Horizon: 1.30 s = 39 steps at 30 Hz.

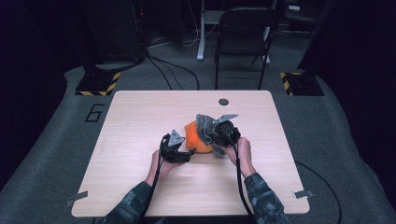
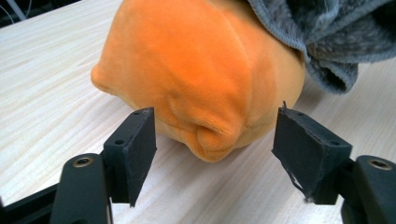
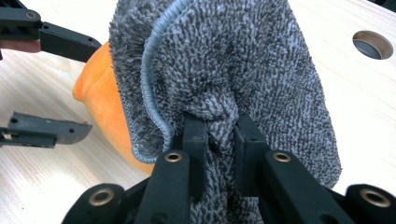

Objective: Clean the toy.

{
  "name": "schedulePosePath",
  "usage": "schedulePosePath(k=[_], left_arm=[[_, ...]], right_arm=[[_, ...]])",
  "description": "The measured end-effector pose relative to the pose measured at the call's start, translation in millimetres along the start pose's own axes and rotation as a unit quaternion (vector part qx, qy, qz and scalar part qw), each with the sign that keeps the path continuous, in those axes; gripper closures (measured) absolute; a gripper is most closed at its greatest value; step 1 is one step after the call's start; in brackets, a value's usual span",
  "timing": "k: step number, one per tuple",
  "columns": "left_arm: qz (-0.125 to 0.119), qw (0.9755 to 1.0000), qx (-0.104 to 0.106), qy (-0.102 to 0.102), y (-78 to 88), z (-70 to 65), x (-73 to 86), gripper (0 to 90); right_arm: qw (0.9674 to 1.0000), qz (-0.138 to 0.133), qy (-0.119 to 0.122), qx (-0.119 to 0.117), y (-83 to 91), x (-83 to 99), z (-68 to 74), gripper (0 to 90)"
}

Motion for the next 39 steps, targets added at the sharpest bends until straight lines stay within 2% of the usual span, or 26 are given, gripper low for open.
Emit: schedulePosePath(k=[4, 9, 11, 12, 20, 23, 24, 25, 26, 28, 29, 30, 32, 33, 34, 37, 39], left_arm=[[0.005, 0.9995, -0.016, -0.029, -5.4, -3.7, 2.0, 29.7], [-0.002, 0.9985, -0.031, -0.046, -8.8, -6.0, 1.7, 38.4], [-0.003, 0.9984, -0.031, -0.048, -8.9, -6.3, 1.6, 40.5], [-0.004, 0.9981, -0.031, -0.053, -8.9, -7.2, 1.9, 47.2], [-0.013, 0.9984, -0.027, -0.047, -10.2, -8.2, 1.6, 74.4], [-0.022, 0.9996, -0.008, -0.015, -9.5, -5.1, -1.8, 78.8], [-0.022, 0.9996, -0.008, -0.015, -9.5, -5.1, -1.8, 79.3], [-0.03, 0.9995, 0.004, 0.011, -8.5, -3.3, -6.4, 79.8], [-0.03, 0.9995, 0.004, 0.011, -8.5, -3.3, -6.4, 80.0], [-0.041, 0.9984, 0.016, 0.037, -5.6, -2.4, -13.8, 80.3], [-0.047, 0.9976, 0.017, 0.048, -4.8, -2.9, -16.7, 80.4], [-0.047, 0.9976, 0.017, 0.048, -4.8, -2.9, -16.7, 80.5], [-0.054, 0.9966, 0.021, 0.059, -1.2, -2.3, -22.1, 80.7], [-0.059, 0.9954, 0.024, 0.072, 3.0, -1.9, -26.4, 80.7], [-0.059, 0.9954, 0.024, 0.072, 3.0, -1.9, -26.4, 80.7], [-0.057, 0.9931, 0.036, 0.096, 7.9, -1.5, -29.9, 80.7], [-0.059, 0.9928, 0.034, 0.098, 8.8, -1.0, -30.5, 80.6]], right_arm=[[1.0, 0.0, -0.003, -0.004, -0.3, 0.1, -0.3, 78.1], [1.0, 0.001, -0.003, -0.003, -0.4, 0.3, -0.4, 78.1], [0.9999, 0.002, -0.01, -0.001, -0.1, 0.7, 0.2, 78.1], [1.0, -0.002, -0.007, -0.003, -0.7, 0.6, -1.1, 78.1], [1.0, -0.001, -0.007, -0.003, 0.6, 1.1, -1.3, 78.0], [0.9999, -0.013, -0.009, 0.001, 2.7, 0.1, -3.2, 77.8], [0.9998, -0.017, -0.011, 0.002, 4.9, -0.4, -4.2, 77.8], [0.9996, -0.024, -0.014, 0.005, 7.4, -1.4, -5.3, 77.8], [0.9996, -0.024, -0.014, 0.005, 7.4, -1.4, -5.3, 77.8], [0.9989, -0.04, -0.024, 0.009, 18.6, -5.4, -8.5, 77.8], [0.9987, -0.045, -0.021, 0.01, 22.8, -6.8, -9.4, 77.9], [0.9987, -0.045, -0.021, 0.01, 22.8, -6.8, -9.4, 77.9], [0.9981, -0.058, -0.016, 0.012, 36.9, -12.2, -8.4, 77.9], [0.9979, -0.063, -0.015, 0.012, 41.5, -14.4, -6.4, 77.9], [0.9977, -0.066, -0.01, 0.012, 45.2, -16.4, -3.9, 77.9], [0.9977, -0.067, 0.003, 0.008, 51.5, -21.1, 10.8, 77.9], [0.998, -0.062, 0.01, 0.007, 52.0, -22.0, 16.3, 77.9]])
Point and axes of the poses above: each handheld gripper's, and its own axes: y roughly backward along the jaws, x roughly out of its underside, z roughly to its left, the point moved 6 cm from there along -y, roughly forward along the jaws
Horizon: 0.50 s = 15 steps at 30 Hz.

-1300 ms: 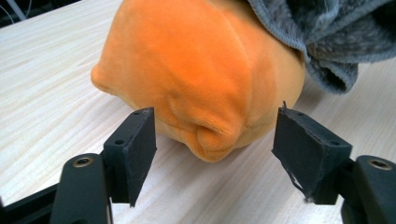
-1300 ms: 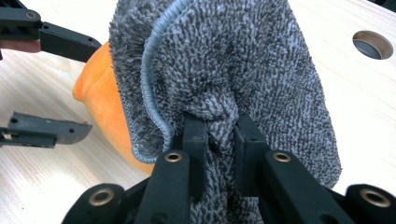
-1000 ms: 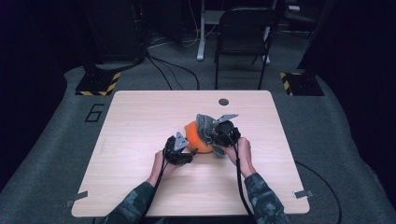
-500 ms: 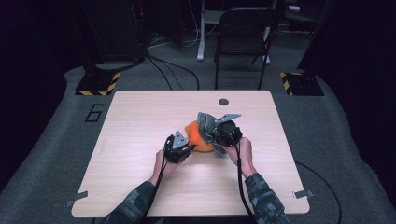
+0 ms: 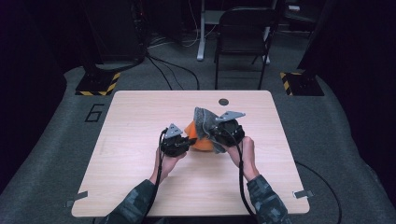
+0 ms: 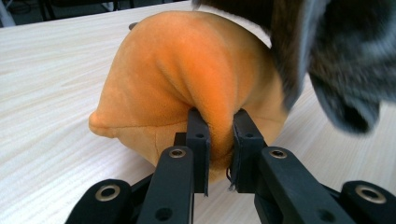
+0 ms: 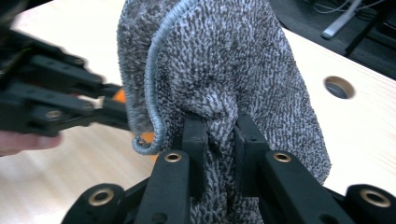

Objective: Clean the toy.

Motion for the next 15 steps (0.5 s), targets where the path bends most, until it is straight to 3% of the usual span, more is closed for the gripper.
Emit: schedulePosePath(k=[2, 5, 10, 15], left_arm=[[-0.003, 0.9999, 0.0, 0.013, 3.9, -0.9, -2.2, 80.7], [-0.005, 0.9997, 0.004, 0.022, 7.1, -2.8, -3.2, 80.6], [0.007, 0.9995, 0.01, 0.029, 1.4, -0.8, 5.6, 80.5], [0.008, 0.9996, 0.011, 0.024, 0.6, 1.7, 7.1, 80.3]], right_arm=[[0.9998, 0.005, 0.02, -0.006, -3.2, -2.0, 17.3, 77.9], [0.9995, 0.017, 0.025, -0.004, -9.8, 0.8, 28.9, 77.9], [0.9992, 0.028, 0.028, -0.001, -31.3, 13.0, 24.7, 78.0], [0.9991, 0.037, 0.02, -0.001, -34.7, 16.5, 24.2, 78.1]])
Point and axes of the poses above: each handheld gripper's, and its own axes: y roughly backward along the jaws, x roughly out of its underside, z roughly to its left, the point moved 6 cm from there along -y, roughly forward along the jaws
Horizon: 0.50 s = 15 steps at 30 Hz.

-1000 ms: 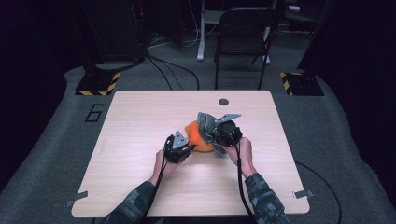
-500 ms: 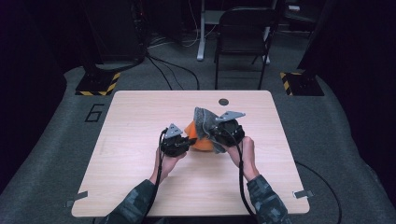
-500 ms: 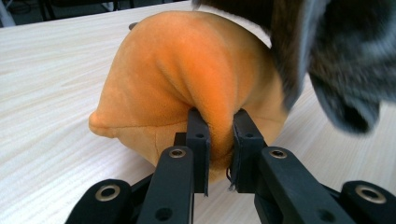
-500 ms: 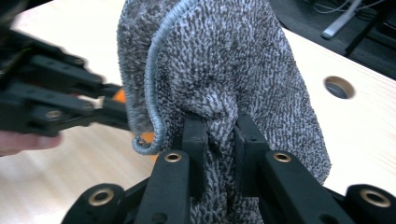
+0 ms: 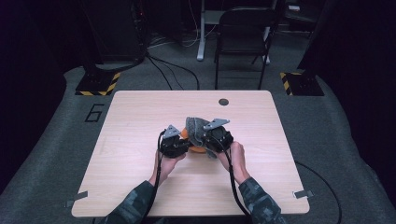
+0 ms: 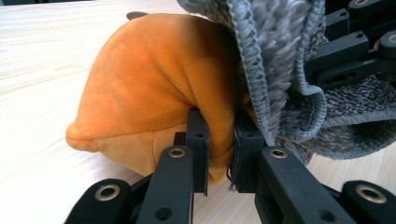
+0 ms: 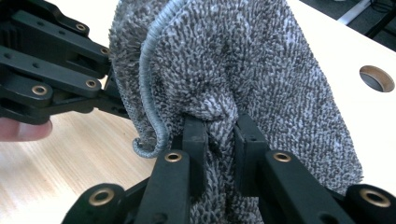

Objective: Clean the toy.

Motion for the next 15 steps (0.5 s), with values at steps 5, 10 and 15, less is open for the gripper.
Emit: schedulePosePath(k=[5, 10, 15], left_arm=[[0.001, 1.0, 0.0, 0.001, -0.3, 1.2, 2.0, 80.1], [0.004, 1.0, 0.002, -0.001, -0.1, 2.4, 2.4, 80.1], [0.005, 1.0, 0.005, 0.002, -0.1, 3.8, 3.1, 79.9]], right_arm=[[1.0, 0.0, 0.007, -0.003, -2.7, 3.2, -4.2, 78.0], [1.0, 0.005, -0.003, -0.002, -3.2, 6.8, -7.8, 78.1], [0.9997, 0.021, -0.012, -0.002, -6.0, 14.6, -19.6, 78.0]])
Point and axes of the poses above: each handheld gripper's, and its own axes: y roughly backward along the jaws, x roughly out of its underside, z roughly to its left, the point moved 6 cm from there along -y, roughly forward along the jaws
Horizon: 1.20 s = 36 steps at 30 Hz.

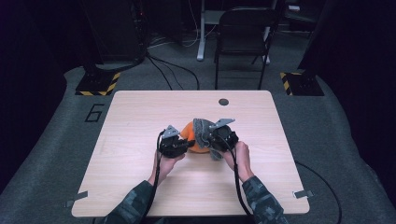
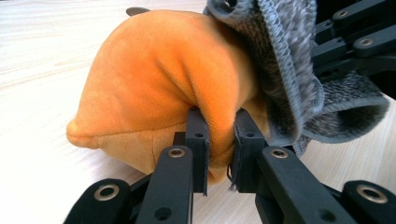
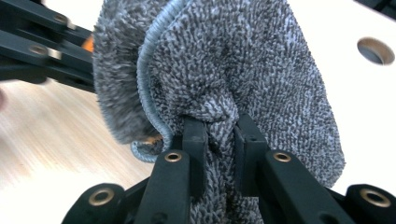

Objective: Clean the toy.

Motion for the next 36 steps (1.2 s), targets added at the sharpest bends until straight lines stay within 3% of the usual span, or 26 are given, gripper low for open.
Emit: schedulePosePath(k=[9, 10, 16, 22, 26, 33, 34, 36], left_arm=[[0.006, 1.0, 0.007, 0.0, -1.2, -0.4, 1.7, 79.8], [0.007, 0.9999, 0.008, -0.005, -1.6, 0.3, 2.1, 79.8], [0.008, 0.9999, 0.011, -0.005, -1.6, 0.4, 2.2, 79.7], [0.007, 0.9999, 0.012, -0.001, -1.2, 0.3, 2.4, 79.4], [0.007, 0.9999, 0.012, -0.003, -0.5, 0.1, 2.5, 79.1], [0.005, 0.9999, 0.01, 0.001, -0.1, 0.5, 2.3, 79.0], [0.005, 0.9999, 0.009, -0.002, -0.1, 0.9, 2.1, 78.9], [0.005, 0.9999, 0.009, -0.003, -0.1, 1.2, 2.0, 78.9]], right_arm=[[0.9993, 0.027, -0.026, -0.005, -8.3, 13.8, -19.7, 77.9], [0.9984, 0.04, -0.04, -0.003, -12.9, 20.6, -26.1, 77.9], [0.9955, 0.073, -0.06, 0.004, -29.8, 39.0, -42.5, 77.7], [0.9928, 0.093, -0.076, 0.001, -39.9, 49.5, -49.1, 77.4], [0.9923, 0.097, -0.076, 0.004, -35.3, 48.2, -51.2, 78.0], [0.9955, 0.057, -0.075, 0.005, -8.6, 29.6, -56.0, 78.4], [0.9974, 0.029, -0.066, -0.001, 7.3, 15.4, -49.8, 78.3], [0.9986, 0.008, -0.052, -0.007, 19.1, 2.8, -37.5, 78.2]])
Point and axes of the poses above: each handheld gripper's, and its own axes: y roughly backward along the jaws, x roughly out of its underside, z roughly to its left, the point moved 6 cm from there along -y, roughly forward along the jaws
